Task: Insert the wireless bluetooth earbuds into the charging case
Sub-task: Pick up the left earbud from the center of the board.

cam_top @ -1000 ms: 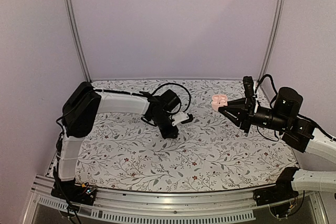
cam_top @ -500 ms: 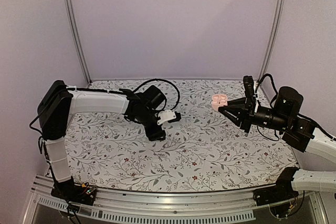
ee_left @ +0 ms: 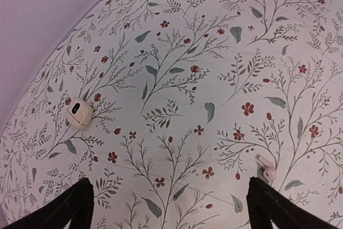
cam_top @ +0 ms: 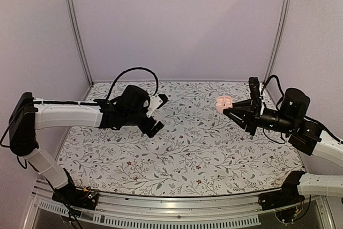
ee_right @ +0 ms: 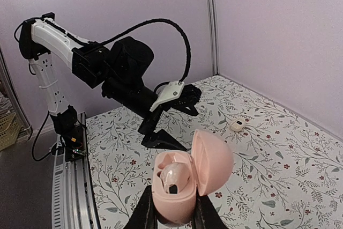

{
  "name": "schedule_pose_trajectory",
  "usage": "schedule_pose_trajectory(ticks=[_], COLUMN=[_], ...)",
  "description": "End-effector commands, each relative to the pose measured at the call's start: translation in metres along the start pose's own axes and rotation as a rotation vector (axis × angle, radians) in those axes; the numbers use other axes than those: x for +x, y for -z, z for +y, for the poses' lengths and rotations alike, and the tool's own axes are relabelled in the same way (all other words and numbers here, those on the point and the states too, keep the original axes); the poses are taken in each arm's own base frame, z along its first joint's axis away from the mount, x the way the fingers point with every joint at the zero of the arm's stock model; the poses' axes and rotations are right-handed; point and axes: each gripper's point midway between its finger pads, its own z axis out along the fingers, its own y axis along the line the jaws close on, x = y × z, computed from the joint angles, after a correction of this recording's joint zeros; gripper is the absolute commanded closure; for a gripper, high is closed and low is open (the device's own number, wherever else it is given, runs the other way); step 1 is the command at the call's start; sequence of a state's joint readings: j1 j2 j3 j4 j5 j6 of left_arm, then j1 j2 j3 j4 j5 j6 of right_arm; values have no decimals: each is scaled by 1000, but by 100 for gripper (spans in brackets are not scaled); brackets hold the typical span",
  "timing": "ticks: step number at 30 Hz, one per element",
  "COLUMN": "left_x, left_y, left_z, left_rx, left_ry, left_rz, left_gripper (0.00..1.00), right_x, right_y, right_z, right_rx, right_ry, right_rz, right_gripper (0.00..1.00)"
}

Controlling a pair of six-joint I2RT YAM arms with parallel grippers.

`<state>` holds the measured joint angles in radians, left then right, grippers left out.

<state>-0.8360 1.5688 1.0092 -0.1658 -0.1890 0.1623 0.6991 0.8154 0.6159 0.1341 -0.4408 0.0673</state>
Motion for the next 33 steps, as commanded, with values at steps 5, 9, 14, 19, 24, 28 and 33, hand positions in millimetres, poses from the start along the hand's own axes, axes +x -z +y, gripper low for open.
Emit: schedule_pose_trajectory(ticks=[5,9,14,19,24,28,33], left_x=[39,58,73,81,90,92,85], left_y=[-48,-66,-78,-78,-78,-78,-78], left_z=[-3,-10,-19,-28,-35,-41,-63], left_rx=[-43,-33,-4,28,54,70,129], left_ry=[74,44,34,30,28,16,-18], left_rz=[181,256,311,340,364,372,352], left_gripper=[0,0,0,0,0,0,0], right_x=[-19,-19,-21,-19,-18,-16,-16], right_y=[6,7,8,7,5,5,4], right_z=[3,3,4,4,3,2,1], right_rx=[-1,0,2,-4,-2,2,4], right_ry=[17,19,26,24,21,16,14], right_rz=[-44,-44,-51,-42,-34,-30,-29], right_gripper=[100,100,100,100,100,100,100])
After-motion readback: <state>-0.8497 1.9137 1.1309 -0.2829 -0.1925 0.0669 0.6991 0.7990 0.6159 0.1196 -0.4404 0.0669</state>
